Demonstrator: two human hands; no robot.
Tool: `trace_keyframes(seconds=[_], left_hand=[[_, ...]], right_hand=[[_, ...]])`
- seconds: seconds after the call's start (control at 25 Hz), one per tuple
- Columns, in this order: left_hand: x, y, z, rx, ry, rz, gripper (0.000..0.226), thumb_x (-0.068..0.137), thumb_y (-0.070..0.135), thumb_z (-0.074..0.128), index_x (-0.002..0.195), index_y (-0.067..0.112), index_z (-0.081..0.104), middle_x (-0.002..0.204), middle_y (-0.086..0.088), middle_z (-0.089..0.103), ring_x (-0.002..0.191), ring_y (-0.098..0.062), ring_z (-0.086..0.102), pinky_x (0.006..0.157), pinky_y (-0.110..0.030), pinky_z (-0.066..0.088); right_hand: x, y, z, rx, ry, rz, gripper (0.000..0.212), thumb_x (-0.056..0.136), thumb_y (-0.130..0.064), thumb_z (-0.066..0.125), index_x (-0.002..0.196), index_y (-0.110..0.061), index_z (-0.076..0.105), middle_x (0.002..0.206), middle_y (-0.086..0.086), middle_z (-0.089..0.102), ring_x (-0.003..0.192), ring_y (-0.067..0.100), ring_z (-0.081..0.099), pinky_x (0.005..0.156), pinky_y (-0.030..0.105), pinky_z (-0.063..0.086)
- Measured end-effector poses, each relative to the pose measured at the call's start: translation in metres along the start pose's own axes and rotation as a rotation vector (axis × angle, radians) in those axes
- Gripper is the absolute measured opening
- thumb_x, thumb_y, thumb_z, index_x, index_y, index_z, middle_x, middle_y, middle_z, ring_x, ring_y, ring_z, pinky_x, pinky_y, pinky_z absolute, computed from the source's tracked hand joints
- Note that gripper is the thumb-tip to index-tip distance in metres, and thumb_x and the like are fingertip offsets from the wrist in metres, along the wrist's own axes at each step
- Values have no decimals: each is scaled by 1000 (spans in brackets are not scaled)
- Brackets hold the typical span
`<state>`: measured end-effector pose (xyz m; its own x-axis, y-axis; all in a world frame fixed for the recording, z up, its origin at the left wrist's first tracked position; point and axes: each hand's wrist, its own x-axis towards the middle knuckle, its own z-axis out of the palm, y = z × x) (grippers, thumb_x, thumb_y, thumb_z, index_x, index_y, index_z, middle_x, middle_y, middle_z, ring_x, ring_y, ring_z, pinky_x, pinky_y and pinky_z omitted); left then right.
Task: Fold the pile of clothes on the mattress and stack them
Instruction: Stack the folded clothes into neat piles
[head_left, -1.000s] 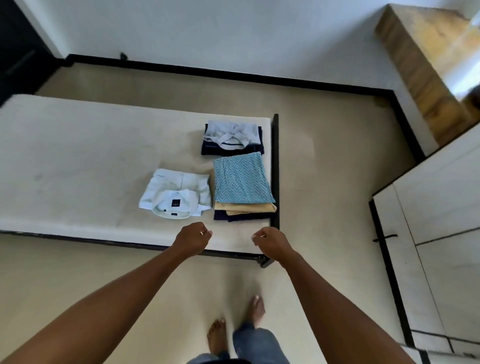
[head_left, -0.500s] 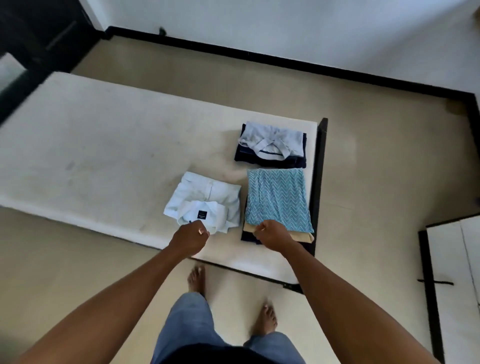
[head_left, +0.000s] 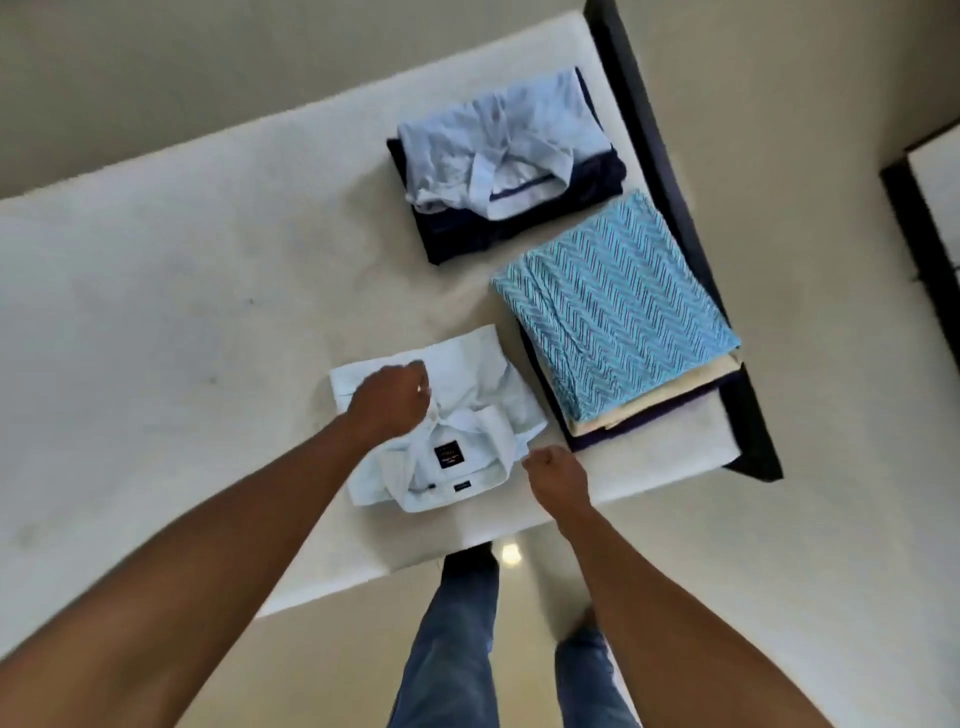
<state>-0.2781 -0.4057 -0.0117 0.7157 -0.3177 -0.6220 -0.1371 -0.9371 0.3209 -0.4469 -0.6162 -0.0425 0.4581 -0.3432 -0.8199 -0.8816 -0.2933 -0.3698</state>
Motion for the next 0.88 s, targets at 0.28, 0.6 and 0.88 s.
trace_keyframes(seconds=[0.28,0.6,0.88], left_hand=[[161,7,26,132,-60,252,52,101,42,56,149,25,44,131,-20,57,120,-43,56,98,-53,49],[201,20,53,163,-65,541,22,96,29,59,111,19,72,104,-11,64,97,-37,64,78,-46,56],[193,26,64,13,2,478,26,95,29,65,117,15,61,104,-9,68,92,-32,66,78,-42,55]], right_hand=[[85,-2,60,50,397,20,48,103,-36,56,145,-12,54,137,21,60,126,39,57,104,45,47],[91,8,66,297,539,68,24,102,-23,55,79,-15,60,84,12,67,77,31,61,70,36,47],[93,17,65,189,457,199,23,100,-28,55,87,-17,70,81,5,68,74,32,63,67,32,44]])
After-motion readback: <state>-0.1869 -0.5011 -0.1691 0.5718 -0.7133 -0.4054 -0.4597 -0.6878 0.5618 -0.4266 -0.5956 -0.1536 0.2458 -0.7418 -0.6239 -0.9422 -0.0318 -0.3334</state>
